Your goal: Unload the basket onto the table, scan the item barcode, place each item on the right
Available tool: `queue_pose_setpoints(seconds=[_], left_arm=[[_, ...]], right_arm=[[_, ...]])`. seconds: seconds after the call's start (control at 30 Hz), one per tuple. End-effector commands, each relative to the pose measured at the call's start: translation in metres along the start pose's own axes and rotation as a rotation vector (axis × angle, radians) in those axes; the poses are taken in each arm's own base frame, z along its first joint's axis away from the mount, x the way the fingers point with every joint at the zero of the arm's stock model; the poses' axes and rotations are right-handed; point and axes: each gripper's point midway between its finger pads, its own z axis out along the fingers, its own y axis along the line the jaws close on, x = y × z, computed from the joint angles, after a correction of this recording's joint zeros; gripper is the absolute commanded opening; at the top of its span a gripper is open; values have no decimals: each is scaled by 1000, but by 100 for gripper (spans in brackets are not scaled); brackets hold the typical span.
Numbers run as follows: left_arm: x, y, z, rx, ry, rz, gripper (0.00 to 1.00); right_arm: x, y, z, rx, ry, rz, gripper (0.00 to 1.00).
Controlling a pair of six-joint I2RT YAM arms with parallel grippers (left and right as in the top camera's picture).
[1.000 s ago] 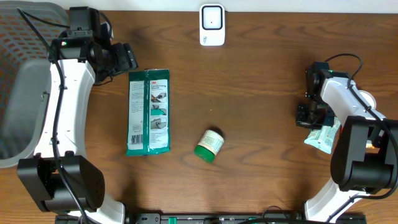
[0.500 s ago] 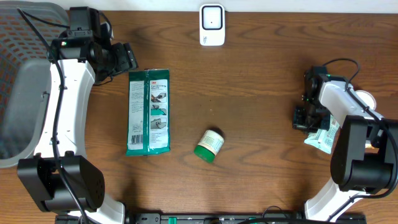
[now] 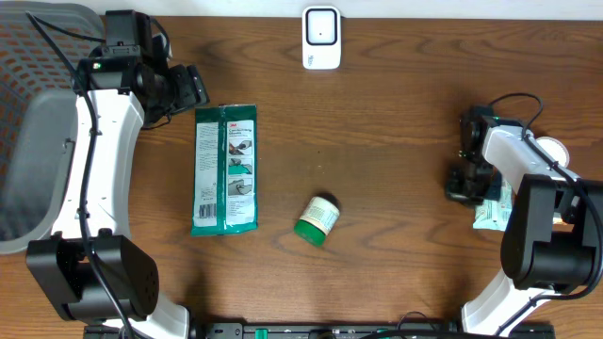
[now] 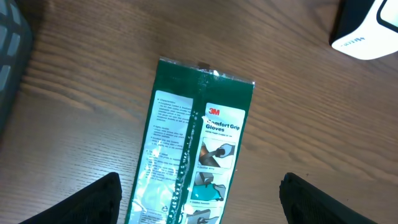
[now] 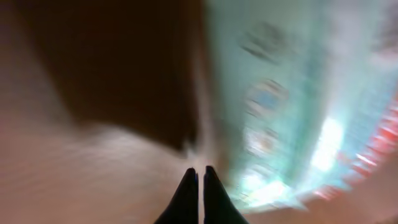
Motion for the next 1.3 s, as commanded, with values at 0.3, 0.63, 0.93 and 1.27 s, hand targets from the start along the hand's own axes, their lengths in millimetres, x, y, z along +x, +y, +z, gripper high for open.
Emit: queue_pose_setpoints(seconds=[0.3, 0.63, 0.93, 1.27], left_arm=[[1, 4, 2, -13, 6, -2, 81], [1, 4, 2, -13, 6, -2, 81], [1, 4, 2, -13, 5, -2, 81], [-31, -7, 0, 28, -124, 20, 81]], right_arm=[[-7, 168, -81, -933, -49, -144, 99], [24, 209, -68, -755, 4, -144, 99], [13, 199, -61, -608, -76, -110, 99], [-42, 122, -61, -566, -168, 52, 99]])
